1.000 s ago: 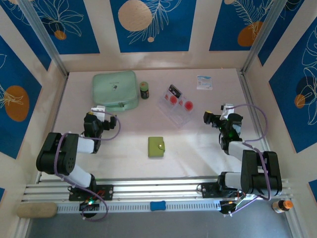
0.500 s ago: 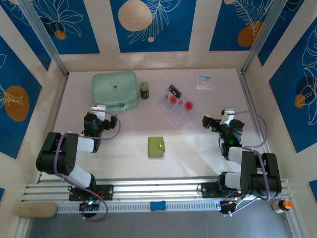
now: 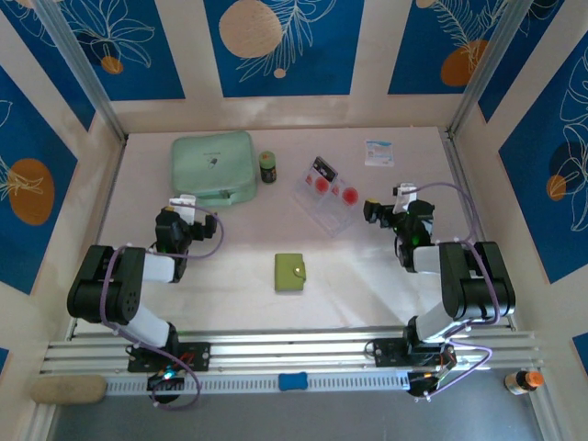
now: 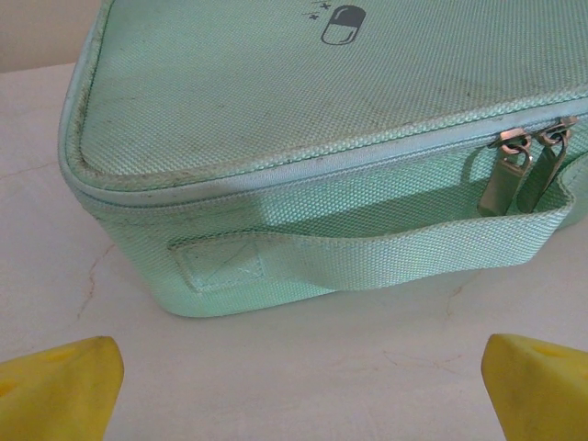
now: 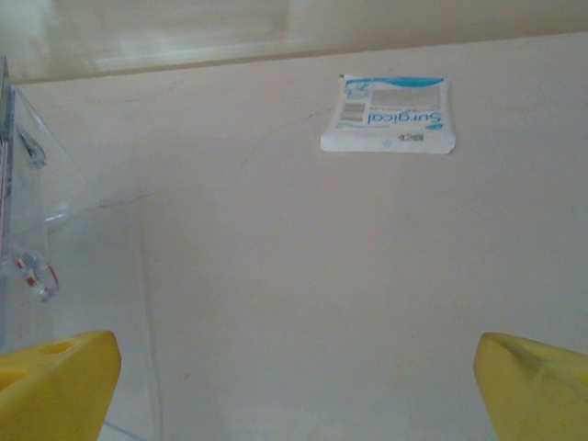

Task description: Put the credit cards into the card holder

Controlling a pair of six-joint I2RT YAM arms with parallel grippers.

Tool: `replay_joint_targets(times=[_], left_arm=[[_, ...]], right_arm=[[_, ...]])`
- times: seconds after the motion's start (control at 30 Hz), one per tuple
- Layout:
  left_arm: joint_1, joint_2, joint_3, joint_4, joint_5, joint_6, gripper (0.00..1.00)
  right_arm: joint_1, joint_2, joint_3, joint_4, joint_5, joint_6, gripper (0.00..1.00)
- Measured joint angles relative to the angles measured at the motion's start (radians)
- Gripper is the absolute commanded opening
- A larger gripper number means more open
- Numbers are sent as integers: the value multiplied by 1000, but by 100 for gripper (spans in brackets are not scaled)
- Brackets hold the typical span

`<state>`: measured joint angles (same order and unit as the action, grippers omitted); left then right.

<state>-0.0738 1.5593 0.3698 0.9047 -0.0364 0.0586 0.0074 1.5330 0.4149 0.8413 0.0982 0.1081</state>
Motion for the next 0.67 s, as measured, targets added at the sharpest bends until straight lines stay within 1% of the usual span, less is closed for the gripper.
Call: replay_joint_targets(times=[0.67], left_arm=[[0, 0, 0, 0, -2, 0, 100]], right_arm=[[3, 0, -1, -28, 11, 0, 99]])
